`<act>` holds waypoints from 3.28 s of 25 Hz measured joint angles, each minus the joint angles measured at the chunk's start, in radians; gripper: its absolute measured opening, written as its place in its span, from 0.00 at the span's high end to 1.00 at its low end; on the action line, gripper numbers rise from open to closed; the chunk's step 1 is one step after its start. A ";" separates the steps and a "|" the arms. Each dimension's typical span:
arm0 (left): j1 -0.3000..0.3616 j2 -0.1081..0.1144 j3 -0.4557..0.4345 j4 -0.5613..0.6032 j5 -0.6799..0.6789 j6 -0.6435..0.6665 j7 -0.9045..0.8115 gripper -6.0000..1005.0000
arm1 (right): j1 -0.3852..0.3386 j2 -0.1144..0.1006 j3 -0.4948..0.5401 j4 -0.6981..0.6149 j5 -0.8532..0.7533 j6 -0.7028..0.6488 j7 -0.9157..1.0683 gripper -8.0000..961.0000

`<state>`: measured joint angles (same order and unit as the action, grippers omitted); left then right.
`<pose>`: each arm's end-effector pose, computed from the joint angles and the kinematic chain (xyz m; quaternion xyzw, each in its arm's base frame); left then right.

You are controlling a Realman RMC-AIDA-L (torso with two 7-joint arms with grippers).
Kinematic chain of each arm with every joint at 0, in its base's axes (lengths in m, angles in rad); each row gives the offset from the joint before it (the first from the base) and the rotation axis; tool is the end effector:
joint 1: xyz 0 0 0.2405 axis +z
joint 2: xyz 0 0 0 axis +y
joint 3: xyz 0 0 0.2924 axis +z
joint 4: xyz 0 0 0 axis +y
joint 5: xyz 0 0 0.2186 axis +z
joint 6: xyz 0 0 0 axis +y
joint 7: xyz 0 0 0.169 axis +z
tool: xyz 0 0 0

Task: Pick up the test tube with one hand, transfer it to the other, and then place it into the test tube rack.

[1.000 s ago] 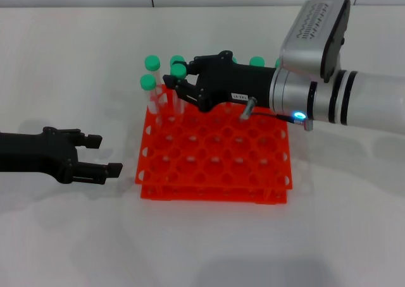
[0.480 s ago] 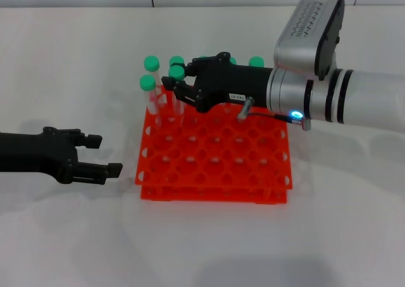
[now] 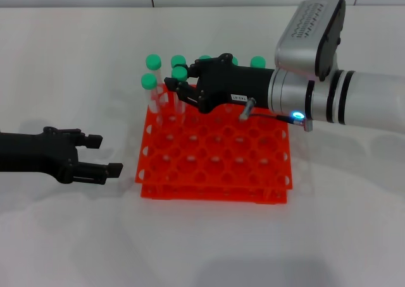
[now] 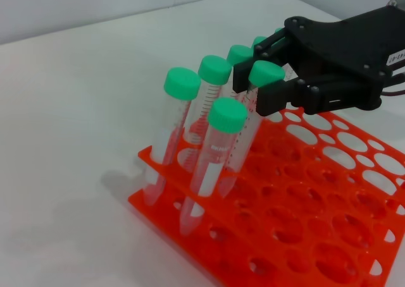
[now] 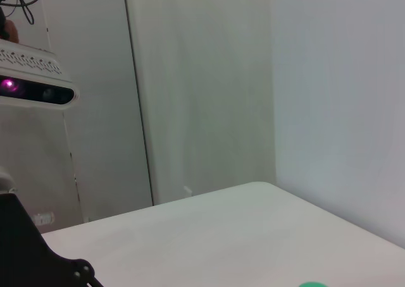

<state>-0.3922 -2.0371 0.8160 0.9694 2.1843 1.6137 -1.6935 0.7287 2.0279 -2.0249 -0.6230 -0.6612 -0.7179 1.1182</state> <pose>-0.3290 0.3325 0.0024 -0.9445 -0.2918 -0.0867 0.1231 0.1464 0.4195 -0.1525 -0.9405 0.1266 0.2559 0.1846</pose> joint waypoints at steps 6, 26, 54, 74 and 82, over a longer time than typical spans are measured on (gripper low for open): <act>-0.001 0.000 0.000 0.000 0.000 0.000 0.000 0.12 | 0.000 0.000 0.000 0.000 0.000 0.000 0.000 0.62; 0.001 -0.002 0.000 -0.002 0.000 0.000 0.000 0.12 | 0.000 0.000 -0.011 -0.009 0.003 -0.001 0.014 0.58; 0.024 0.006 -0.002 -0.002 -0.032 0.009 0.017 0.12 | -0.123 -0.015 0.010 -0.200 -0.067 -0.017 0.010 0.44; 0.027 0.009 -0.001 0.006 -0.125 0.025 0.041 0.12 | -0.284 -0.039 0.734 -0.293 -0.926 -0.561 0.512 0.45; 0.029 0.003 -0.002 0.001 -0.141 0.032 0.048 0.12 | -0.280 -0.081 0.815 -0.294 -1.009 -0.647 0.517 0.45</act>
<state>-0.3633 -2.0337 0.8145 0.9702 2.0437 1.6460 -1.6453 0.4486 1.9466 -1.2101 -0.9174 -1.6698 -1.3651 1.6354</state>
